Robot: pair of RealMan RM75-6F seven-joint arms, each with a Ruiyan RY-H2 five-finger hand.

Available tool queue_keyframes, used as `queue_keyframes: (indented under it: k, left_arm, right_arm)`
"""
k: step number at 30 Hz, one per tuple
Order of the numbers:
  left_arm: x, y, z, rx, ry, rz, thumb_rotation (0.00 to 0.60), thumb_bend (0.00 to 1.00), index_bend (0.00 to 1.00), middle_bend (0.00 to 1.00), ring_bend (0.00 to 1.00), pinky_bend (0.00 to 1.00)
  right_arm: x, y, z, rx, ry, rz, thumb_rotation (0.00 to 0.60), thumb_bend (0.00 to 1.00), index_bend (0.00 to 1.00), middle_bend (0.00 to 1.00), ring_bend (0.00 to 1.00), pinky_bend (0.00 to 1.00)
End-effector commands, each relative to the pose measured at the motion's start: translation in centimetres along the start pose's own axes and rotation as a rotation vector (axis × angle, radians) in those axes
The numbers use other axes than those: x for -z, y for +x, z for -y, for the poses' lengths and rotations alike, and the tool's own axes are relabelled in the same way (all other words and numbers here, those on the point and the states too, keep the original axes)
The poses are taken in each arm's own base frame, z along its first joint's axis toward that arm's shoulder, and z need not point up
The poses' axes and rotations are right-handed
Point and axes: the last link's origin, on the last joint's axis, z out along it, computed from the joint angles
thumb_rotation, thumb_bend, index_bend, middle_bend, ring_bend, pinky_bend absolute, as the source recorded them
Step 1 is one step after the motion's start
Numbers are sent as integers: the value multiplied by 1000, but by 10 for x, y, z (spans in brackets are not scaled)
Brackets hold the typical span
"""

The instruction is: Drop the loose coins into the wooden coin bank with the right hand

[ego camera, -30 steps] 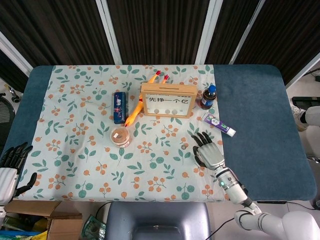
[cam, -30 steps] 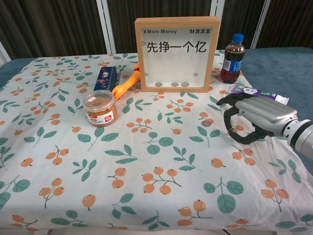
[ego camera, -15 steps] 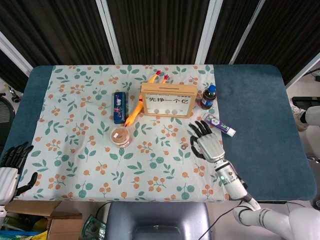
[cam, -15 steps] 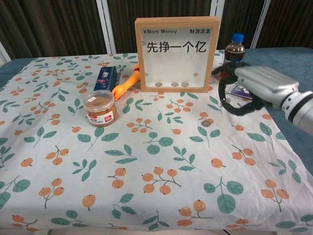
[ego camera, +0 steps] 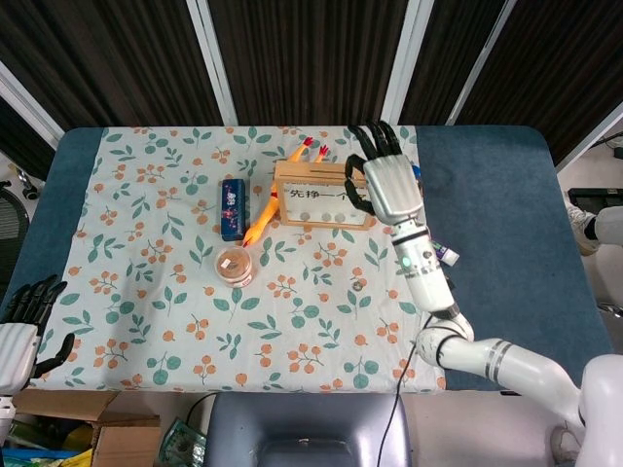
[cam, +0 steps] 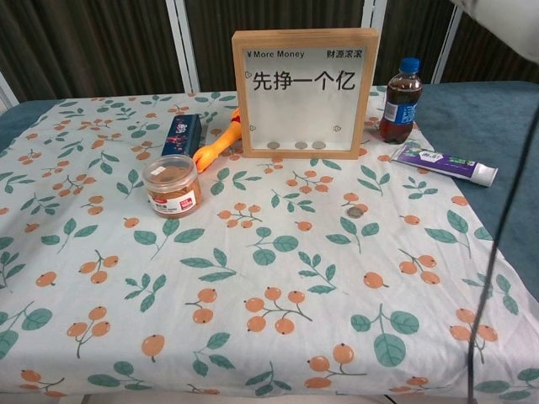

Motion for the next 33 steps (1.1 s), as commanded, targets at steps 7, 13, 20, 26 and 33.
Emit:
queue_keyframes:
  k: [7,13,20,26,33]
  left_arm:
    - [-2,0,1,3,4,4,600,427,0,0,0,0]
    - [-2,0,2,5,8,4,600,427,0,0,0,0]
    - [-3,2,5,11,17,-2,600,428,0,0,0,0]
    - [-4,0,3,9,10,3,600,427,0,0,0,0]
    - [-5,1,3,11,10,4,600,427,0,0,0,0]
  right_arm:
    - [-58,-8,21,136,-96,62,600,599,733,239,0,12]
    - [-62,-21,19,103,-134,107,600,599,732,239,0,13]
    - [-61,-48,8,93,-150,187,600,598,731,239,0,13]
    - [-56,-57,3,114,-150,217,600,599,731,239,0,13]
    - [-55,-59,0,101,-148,220,600,599,731,239,0,13]
